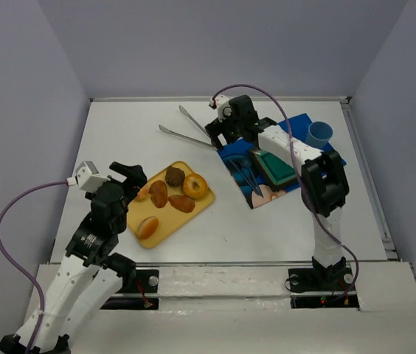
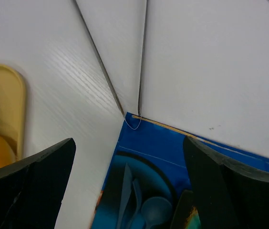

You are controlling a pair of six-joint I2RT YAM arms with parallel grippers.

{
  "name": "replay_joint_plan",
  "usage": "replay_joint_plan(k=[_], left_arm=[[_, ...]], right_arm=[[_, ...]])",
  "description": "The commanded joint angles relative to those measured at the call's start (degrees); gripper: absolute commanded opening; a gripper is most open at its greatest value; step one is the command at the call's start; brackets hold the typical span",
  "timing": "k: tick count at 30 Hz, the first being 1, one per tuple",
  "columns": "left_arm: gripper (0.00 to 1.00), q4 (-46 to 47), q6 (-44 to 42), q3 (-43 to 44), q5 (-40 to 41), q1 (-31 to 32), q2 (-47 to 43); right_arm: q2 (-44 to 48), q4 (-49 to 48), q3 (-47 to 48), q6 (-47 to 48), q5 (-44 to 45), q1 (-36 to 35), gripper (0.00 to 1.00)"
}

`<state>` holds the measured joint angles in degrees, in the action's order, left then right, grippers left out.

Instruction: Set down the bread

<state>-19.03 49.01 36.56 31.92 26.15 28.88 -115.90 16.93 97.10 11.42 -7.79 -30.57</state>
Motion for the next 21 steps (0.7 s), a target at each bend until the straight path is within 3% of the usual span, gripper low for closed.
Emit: replay_joint_plan(k=[1,12,21], left_arm=[[0.99,1.63,-0.24,0.71,4.55,-0.05,0.82],[0.99,0.40,0.99,0.36,7.54,-0.05,1.09],[0.99,0.04,1.87,0.18,10.35,-0.05,1.35]], right_arm=[[-8.34,8.46,11.58,12.91,-7.59,-0.11,1.00],[-30.52,13.48,36.91,7.92,-5.13,0.42,1.00],[-39.05,14.79,46.77,2.91,-12.33,0.42,1.00]])
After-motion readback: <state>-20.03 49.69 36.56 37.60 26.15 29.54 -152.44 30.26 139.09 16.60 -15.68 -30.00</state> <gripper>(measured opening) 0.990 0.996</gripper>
